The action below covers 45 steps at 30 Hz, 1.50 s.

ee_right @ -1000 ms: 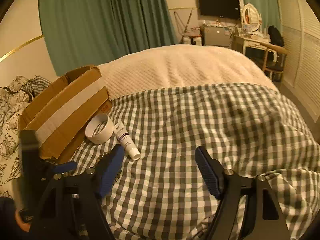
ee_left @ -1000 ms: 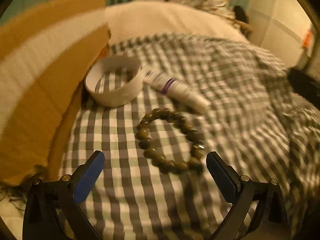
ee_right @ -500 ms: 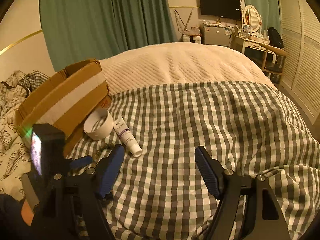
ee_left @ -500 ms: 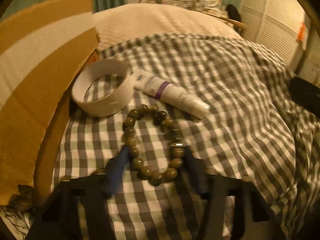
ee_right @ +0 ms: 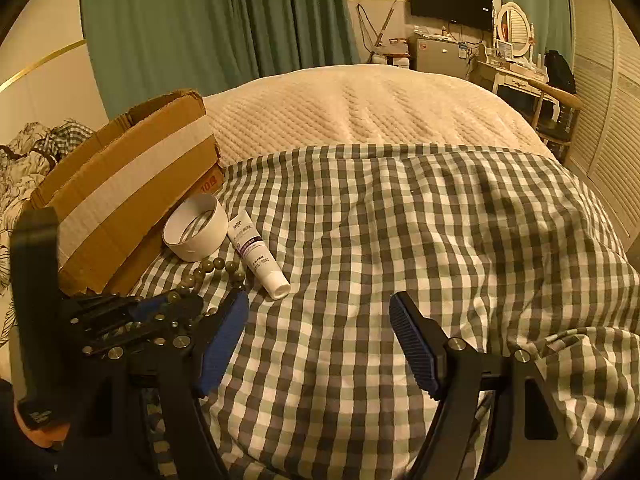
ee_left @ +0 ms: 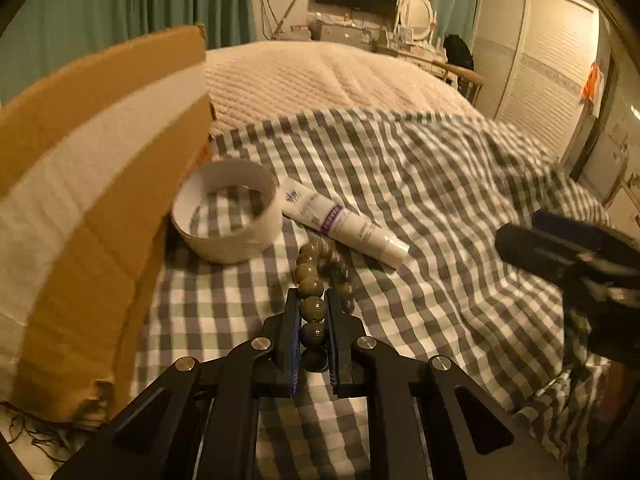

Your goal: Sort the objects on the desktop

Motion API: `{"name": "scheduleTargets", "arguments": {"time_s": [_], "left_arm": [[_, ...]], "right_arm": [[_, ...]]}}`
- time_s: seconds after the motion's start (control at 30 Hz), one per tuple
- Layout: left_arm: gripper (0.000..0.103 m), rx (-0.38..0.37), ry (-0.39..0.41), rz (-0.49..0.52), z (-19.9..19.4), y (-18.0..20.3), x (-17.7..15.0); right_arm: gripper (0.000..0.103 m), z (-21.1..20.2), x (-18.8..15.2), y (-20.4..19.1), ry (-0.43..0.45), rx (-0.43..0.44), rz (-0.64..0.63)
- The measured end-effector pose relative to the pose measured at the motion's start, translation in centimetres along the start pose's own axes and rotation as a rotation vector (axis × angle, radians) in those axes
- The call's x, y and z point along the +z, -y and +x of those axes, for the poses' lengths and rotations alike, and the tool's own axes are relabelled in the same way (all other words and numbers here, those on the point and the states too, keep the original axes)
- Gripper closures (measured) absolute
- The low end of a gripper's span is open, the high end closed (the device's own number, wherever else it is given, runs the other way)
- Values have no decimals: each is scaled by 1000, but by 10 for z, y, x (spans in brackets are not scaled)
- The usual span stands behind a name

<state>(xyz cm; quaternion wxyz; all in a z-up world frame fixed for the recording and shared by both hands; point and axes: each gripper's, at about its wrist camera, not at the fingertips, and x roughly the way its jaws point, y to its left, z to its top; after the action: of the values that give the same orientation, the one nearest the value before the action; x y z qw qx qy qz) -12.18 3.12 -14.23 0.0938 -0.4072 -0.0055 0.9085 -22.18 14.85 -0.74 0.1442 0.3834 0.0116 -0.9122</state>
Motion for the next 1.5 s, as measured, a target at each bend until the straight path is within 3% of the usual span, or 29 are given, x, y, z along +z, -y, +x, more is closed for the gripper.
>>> {"name": "scheduleTargets", "arguments": {"time_s": [0.13, 0.37, 0.57, 0.6, 0.63, 0.7, 0.87, 0.97, 1.17, 1.3, 1.43, 1.5], "left_arm": [[92, 14, 48, -11, -19, -9, 4], [92, 15, 50, -42, -22, -20, 7], [92, 17, 64, -26, -25, -19, 7], [92, 16, 64, -26, -25, -19, 7], [92, 14, 61, -27, -25, -20, 8], [92, 7, 62, -30, -26, -22, 9], [92, -25, 114, -38, -47, -23, 13], [92, -113, 181, -110, -84, -32, 22], [92, -140, 380, -130, -160, -54, 49], [92, -54, 460, -135, -182, -81, 67], [92, 20, 417, -198, -173, -128, 84], [92, 112, 380, -201, -163, -146, 83]], "right_arm": [[50, 11, 6, -5, -26, 14, -28], [50, 48, 22, -19, -99, 60, -112], [52, 103, 29, -51, -192, 28, -246], [69, 112, 26, -52, -224, 16, -247], [73, 116, 21, -54, -241, 21, -249], [83, 109, 17, -56, -240, 16, -252], [82, 61, 9, -33, -190, 40, -113], [82, 27, 4, -23, -129, 3, -79], [82, -50, 2, -33, 15, -14, -86], [82, -78, 29, -64, 98, 46, -116], [82, -79, 67, -111, 123, 155, -176], [82, -72, 83, -136, 145, 184, -201]]}}
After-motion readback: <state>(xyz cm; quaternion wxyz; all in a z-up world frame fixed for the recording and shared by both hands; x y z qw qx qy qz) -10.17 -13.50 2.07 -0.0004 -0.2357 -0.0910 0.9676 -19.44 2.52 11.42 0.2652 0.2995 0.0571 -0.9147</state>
